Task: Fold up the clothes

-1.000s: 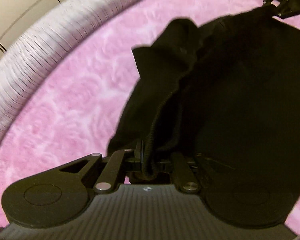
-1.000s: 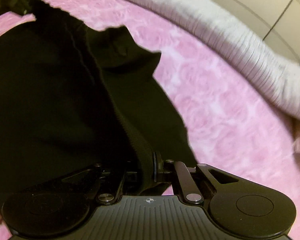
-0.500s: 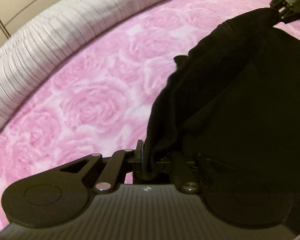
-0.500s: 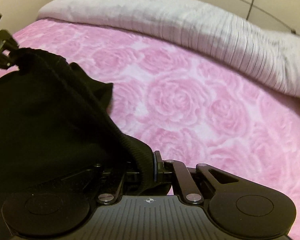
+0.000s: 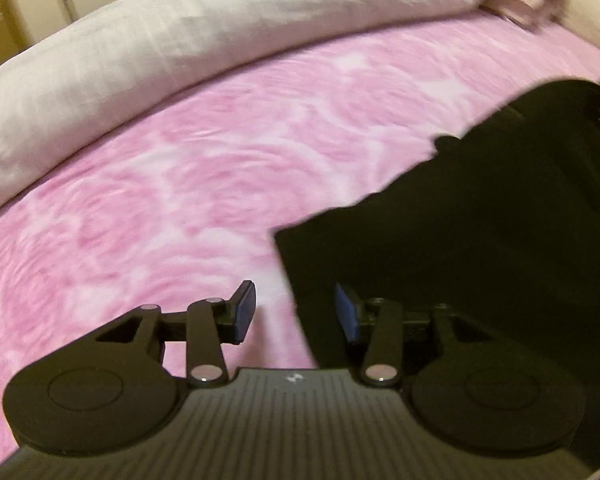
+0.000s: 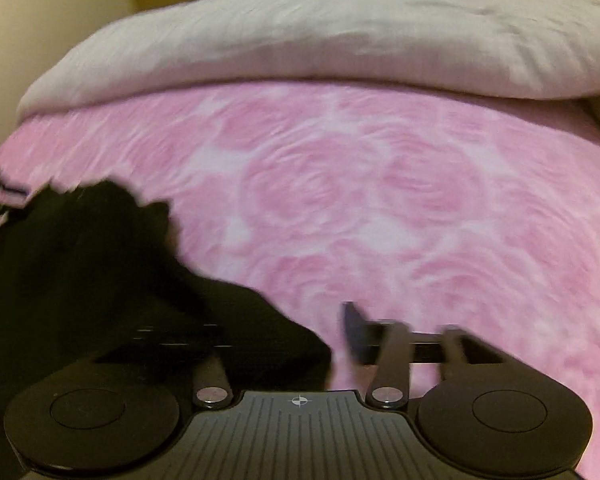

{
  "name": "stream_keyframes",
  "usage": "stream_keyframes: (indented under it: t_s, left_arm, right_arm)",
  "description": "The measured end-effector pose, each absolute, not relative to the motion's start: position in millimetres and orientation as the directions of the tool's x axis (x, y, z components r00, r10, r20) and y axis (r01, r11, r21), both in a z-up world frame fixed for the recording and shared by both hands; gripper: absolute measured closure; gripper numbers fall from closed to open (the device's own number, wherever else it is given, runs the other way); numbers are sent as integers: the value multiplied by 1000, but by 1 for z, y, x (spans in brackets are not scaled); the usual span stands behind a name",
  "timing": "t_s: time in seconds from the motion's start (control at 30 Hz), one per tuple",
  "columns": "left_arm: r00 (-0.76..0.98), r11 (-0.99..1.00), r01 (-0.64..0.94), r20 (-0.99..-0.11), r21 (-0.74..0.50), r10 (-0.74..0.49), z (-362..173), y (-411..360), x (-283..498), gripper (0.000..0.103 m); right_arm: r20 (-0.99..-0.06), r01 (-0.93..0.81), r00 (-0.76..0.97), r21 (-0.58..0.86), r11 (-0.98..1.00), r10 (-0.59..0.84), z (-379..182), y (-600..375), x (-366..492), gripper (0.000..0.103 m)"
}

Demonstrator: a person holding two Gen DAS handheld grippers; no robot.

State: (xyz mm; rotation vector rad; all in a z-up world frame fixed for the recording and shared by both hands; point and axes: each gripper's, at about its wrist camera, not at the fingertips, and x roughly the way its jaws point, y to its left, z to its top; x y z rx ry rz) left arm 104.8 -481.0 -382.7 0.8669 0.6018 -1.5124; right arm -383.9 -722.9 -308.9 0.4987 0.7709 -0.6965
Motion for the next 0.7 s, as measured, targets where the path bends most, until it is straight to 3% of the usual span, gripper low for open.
stream_keyframes:
  t_s: [0.2, 0.3, 0.37, 0.47, 0.57, 0.7]
  left_arm:
    - [165, -18, 974, -766, 224, -622, -360, -443, 114, 67]
    - [147, -42, 973, -748, 227, -648, -348, -416, 108, 67]
    - [122, -88, 966, -731, 243, -671, -342, -393, 92, 67]
    - [67, -192, 939, -699, 285, -712, -332, -346, 59, 66]
    - [-6, -303, 895, -672, 326, -740, -324, -295, 23, 62]
    - [-108, -481, 741, -624, 468, -774, -330, -213, -28, 39]
  right_arm:
    - [-726, 812, 540, 316, 490, -427, -284, -718, -427, 34]
    - [-685, 822, 569, 458, 339, -455, -278, -723, -459, 34]
    - [-675, 823, 568, 477, 308, -471, -270, -718, -472, 34]
    - [-695, 829, 534, 317, 461, -482, -252, -674, -466, 34]
    - [-695, 696, 547, 68, 715, -467, -241, -582, -448, 34]
    - [-658, 395, 537, -357, 846, -528, -258, -440, -440, 34]
